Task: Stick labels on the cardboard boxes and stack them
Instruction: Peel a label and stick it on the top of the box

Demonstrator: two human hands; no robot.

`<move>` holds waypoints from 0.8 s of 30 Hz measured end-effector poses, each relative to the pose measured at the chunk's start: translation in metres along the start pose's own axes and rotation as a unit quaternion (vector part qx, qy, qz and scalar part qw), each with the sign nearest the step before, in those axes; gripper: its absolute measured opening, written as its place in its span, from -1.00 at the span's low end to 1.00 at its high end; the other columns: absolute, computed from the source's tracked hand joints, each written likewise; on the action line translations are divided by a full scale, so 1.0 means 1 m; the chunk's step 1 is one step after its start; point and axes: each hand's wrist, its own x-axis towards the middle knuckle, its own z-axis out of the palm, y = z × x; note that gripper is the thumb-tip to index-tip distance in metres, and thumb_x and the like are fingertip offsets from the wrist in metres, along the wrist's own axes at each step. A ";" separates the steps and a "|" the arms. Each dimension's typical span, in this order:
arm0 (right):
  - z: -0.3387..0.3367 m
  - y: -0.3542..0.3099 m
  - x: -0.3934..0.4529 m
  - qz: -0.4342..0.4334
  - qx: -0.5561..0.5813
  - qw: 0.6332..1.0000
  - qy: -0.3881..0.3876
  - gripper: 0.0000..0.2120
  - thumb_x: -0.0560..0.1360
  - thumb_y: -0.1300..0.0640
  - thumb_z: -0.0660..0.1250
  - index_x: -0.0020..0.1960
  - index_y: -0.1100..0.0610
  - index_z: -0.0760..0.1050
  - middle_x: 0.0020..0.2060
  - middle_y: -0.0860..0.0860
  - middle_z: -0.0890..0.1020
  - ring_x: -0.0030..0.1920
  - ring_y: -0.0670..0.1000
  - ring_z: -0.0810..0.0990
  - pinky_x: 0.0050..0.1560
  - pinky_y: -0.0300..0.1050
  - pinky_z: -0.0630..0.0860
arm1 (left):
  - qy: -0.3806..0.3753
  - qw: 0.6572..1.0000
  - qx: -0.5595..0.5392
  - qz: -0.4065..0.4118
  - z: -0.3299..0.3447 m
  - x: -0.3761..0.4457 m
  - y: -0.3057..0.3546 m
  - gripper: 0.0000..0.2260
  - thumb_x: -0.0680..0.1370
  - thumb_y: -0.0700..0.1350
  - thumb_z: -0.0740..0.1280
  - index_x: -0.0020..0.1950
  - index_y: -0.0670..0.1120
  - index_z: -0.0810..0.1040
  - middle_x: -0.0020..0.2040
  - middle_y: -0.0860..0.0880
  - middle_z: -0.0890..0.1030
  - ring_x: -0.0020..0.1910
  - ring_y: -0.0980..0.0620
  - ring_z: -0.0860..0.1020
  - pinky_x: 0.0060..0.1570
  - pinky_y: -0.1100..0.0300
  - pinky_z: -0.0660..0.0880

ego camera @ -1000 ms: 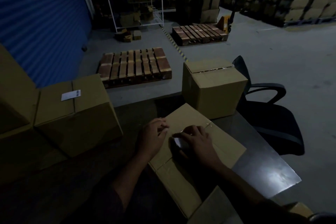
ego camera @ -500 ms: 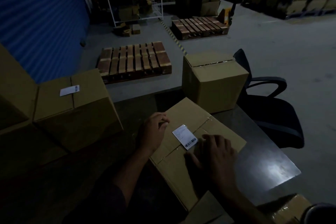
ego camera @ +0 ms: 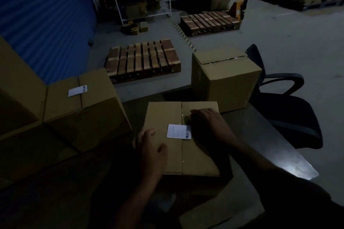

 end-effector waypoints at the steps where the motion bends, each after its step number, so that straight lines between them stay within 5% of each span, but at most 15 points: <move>1: -0.003 0.002 0.002 -0.004 0.004 1.000 -0.014 -0.47 0.53 -0.05 0.41 0.46 0.04 0.43 0.35 -0.01 0.54 0.35 0.01 0.46 0.34 0.10 0.46 | -0.009 1.000 0.008 -0.001 -0.003 -0.010 0.000 -0.50 0.53 -0.12 0.50 0.43 0.08 0.46 0.57 0.07 0.31 0.57 -0.03 0.19 0.47 -0.02 0.28; 6: -0.008 0.015 -0.014 0.045 0.028 0.998 0.029 -0.38 0.45 -0.01 0.54 0.45 0.01 0.41 0.34 -0.04 0.55 0.31 -0.03 0.52 0.27 -0.07 0.51 | -0.014 0.998 -0.001 0.060 0.002 -0.047 0.003 -0.35 0.40 0.06 0.61 0.42 0.12 0.43 0.51 0.13 0.27 0.45 0.00 0.24 0.33 0.05 0.33; 10: 0.010 0.011 -0.050 0.123 0.045 0.980 0.151 -0.64 0.51 0.03 0.49 0.28 0.04 0.56 0.20 -0.04 0.58 0.18 0.02 0.54 0.14 -0.04 0.50 | 0.022 0.990 0.013 0.139 0.010 -0.034 0.008 -0.37 0.37 -0.05 0.60 0.40 0.02 0.48 0.43 0.01 0.39 0.46 -0.07 0.29 0.38 -0.07 0.40; 15: 0.025 -0.006 -0.062 0.122 -0.065 0.982 0.126 -0.78 0.51 -0.09 0.43 0.11 -0.06 0.62 0.10 0.01 0.58 0.11 0.09 0.51 0.07 0.03 0.42 | -0.014 0.970 0.038 0.238 0.022 0.002 0.023 -0.52 0.43 0.03 0.50 0.32 -0.01 0.50 0.36 -0.02 0.45 0.43 -0.10 0.35 0.35 -0.07 0.44; 19: 0.025 -0.004 -0.059 0.146 -0.056 0.981 0.118 -0.76 0.50 -0.13 0.42 0.09 -0.03 0.59 0.06 -0.01 0.54 0.10 0.09 0.48 0.06 0.03 0.37 | -0.080 0.963 0.033 0.255 0.034 0.019 0.028 -0.57 0.49 0.08 0.48 0.32 0.01 0.53 0.39 0.02 0.42 0.45 -0.01 0.32 0.40 -0.03 0.39; 24: 0.024 -0.001 -0.054 0.132 -0.056 0.984 0.108 -0.73 0.49 -0.11 0.43 0.13 -0.03 0.59 0.06 0.02 0.55 0.08 0.10 0.49 0.00 0.00 0.34 | -0.074 0.963 0.030 0.257 0.035 0.016 0.026 -0.58 0.52 0.08 0.49 0.33 0.00 0.53 0.38 0.03 0.45 0.42 0.02 0.36 0.37 0.01 0.40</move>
